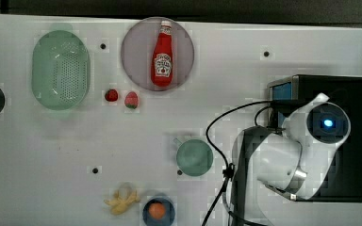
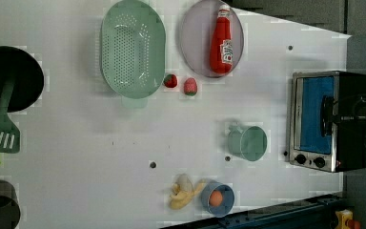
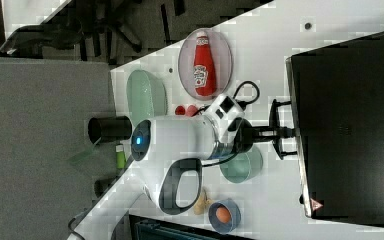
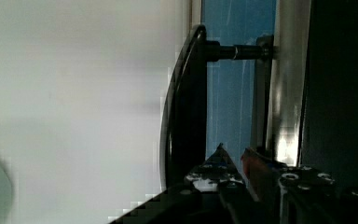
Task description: Flap open oven.
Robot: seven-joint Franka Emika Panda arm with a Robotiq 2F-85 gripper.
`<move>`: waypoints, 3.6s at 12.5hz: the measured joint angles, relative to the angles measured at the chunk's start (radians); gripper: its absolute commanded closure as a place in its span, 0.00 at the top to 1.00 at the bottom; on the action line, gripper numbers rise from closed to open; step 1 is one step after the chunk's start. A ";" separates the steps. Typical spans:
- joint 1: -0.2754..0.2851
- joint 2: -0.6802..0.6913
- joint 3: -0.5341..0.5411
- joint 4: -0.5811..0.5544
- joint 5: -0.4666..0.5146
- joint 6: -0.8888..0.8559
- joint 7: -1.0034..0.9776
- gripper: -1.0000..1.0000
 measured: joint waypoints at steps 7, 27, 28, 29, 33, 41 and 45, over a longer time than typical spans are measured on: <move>0.078 0.006 0.055 -0.037 -0.352 0.001 0.305 0.17; 0.237 0.340 0.187 -0.020 -0.457 0.052 0.833 0.17; 0.243 0.342 0.183 -0.014 -0.457 0.049 0.841 0.17; 0.248 0.344 0.179 -0.006 -0.450 0.048 0.856 0.17; 0.254 0.302 0.198 0.002 -0.296 0.076 0.867 0.17; 0.268 -0.083 0.226 0.135 0.216 -0.293 0.905 0.17; 0.265 -0.194 0.191 0.359 0.246 -0.558 1.007 0.17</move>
